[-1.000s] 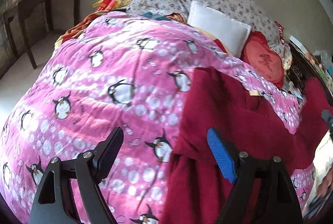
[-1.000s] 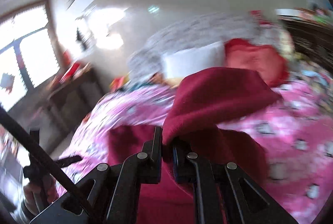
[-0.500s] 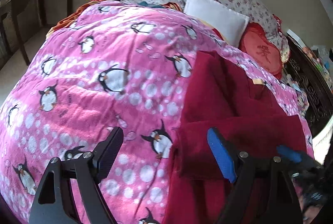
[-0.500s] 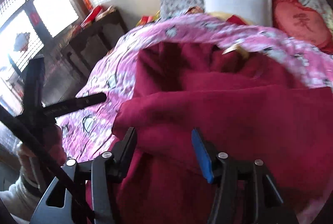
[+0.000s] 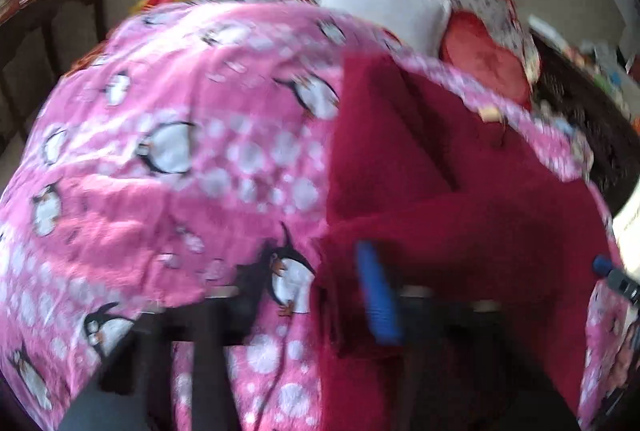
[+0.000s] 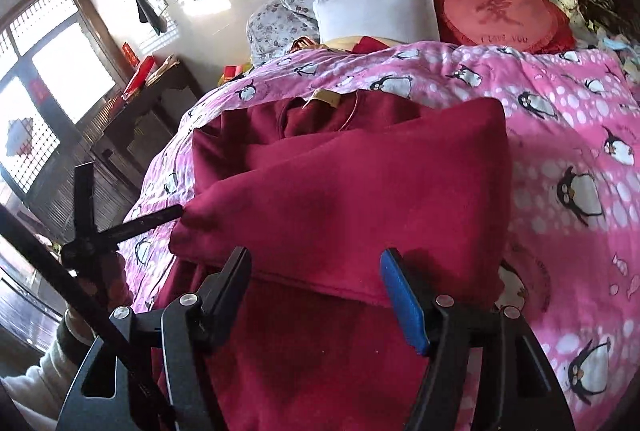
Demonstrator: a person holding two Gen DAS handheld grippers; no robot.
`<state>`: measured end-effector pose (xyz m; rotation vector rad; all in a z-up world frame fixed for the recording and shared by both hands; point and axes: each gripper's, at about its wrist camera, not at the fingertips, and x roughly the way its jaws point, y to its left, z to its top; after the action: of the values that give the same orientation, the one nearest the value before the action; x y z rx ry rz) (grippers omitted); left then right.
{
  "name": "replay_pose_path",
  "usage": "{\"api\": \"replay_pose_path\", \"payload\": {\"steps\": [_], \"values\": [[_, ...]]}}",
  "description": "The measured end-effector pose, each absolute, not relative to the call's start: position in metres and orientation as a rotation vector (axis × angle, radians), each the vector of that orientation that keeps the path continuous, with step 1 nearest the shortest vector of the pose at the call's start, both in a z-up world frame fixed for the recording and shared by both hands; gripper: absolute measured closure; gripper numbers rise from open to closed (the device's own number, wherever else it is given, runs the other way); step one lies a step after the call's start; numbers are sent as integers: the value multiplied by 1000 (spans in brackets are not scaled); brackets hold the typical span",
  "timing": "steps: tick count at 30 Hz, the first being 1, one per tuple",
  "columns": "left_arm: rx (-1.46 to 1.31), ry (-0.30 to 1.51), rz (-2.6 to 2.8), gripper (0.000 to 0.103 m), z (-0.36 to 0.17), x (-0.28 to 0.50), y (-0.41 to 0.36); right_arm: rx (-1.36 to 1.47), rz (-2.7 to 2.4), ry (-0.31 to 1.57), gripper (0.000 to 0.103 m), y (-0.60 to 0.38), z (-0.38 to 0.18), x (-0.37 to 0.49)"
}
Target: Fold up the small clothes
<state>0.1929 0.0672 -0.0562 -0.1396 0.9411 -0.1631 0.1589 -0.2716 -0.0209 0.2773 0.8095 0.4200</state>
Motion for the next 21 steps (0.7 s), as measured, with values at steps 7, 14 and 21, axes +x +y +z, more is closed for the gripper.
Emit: {"api": "replay_pose_path", "payload": {"steps": [7, 14, 21], "values": [[-226, 951, -115, 44, -59, 191, 80, 280, 438, 778, 31, -271, -9, 152], [-213, 944, -138, 31, -60, 203, 76, 311, 441, 793, 31, -273, -15, 154], [-108, 891, -136, 93, -44, 192, 61, 313, 430, 774, 31, -279, -9, 148]]}}
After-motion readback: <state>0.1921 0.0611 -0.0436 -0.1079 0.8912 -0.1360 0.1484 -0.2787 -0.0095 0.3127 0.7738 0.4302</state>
